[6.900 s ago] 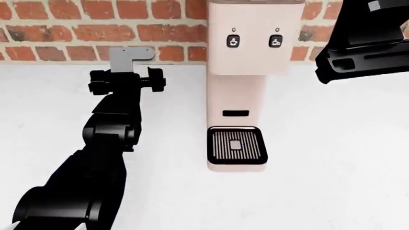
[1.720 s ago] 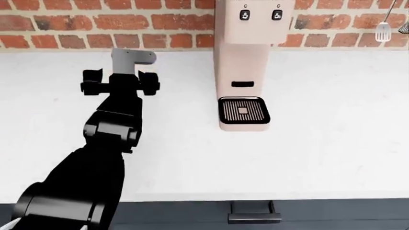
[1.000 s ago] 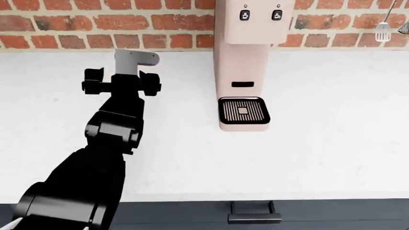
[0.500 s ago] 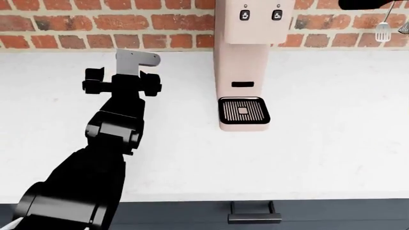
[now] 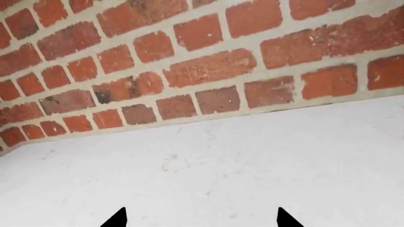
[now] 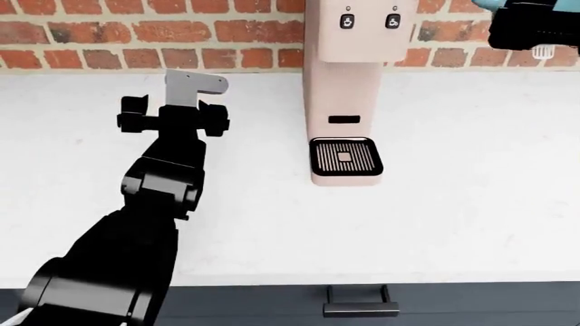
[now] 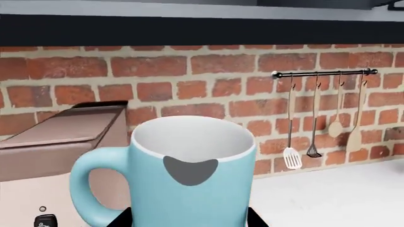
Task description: Pick the mug from the cabinet, place it under the coffee machine dispenser, and press the start button.
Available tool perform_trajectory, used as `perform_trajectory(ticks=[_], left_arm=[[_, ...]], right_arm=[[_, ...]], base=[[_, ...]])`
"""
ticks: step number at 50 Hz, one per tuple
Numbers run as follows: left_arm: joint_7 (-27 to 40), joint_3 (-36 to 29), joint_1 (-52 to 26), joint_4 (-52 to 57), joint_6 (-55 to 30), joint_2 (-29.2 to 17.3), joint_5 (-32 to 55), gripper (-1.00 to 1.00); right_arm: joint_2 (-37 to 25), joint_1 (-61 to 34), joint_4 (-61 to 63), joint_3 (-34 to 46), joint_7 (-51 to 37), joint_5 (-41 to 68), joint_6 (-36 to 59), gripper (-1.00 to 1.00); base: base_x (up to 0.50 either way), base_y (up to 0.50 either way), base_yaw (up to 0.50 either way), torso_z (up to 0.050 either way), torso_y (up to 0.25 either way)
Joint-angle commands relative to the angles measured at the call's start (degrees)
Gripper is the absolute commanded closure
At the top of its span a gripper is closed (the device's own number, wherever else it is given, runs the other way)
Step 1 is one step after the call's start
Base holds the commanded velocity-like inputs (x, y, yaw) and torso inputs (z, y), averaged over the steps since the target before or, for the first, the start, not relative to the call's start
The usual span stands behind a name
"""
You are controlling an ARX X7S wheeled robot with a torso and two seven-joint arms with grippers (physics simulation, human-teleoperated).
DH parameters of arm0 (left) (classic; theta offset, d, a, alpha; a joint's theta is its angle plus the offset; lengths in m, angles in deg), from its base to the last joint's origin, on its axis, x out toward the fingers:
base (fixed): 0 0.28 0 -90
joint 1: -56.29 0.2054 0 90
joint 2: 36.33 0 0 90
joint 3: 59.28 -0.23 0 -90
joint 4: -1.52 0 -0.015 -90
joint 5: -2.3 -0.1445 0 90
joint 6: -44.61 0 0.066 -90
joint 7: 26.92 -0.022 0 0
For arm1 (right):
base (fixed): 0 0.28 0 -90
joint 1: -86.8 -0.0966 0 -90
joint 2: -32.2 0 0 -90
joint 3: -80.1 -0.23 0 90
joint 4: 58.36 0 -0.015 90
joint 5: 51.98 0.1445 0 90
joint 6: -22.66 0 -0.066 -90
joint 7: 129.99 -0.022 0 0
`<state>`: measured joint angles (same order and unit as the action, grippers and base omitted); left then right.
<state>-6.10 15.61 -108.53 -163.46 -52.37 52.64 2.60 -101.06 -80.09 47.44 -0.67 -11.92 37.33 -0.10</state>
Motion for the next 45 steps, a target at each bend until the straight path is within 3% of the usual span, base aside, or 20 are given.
perform_trajectory(ticks=[1, 23, 45], left_arm=[[0.1, -0.3, 0.0, 0.0, 0.1, 0.0, 0.0, -1.00], [0.4, -1.2, 0.2, 0.0, 0.4, 0.0, 0.0, -1.00], [0.4, -1.5, 0.1, 0.0, 0.4, 0.0, 0.0, -1.00]], right_arm=[[-0.3, 8.6, 0.4, -0.3, 6.0, -7.6, -4.0, 1.00], [-4.2, 31.1, 9.7, -7.1, 12.0, -12.2, -14.2, 1.00], [-0.7, 41.9, 13.6, -1.6, 18.7, -25.7, -21.7, 1.00]], base=[[0.00, 0.00, 0.00, 0.000, 0.000], [0.00, 0.00, 0.00, 0.000, 0.000], [0.00, 0.00, 0.00, 0.000, 0.000]])
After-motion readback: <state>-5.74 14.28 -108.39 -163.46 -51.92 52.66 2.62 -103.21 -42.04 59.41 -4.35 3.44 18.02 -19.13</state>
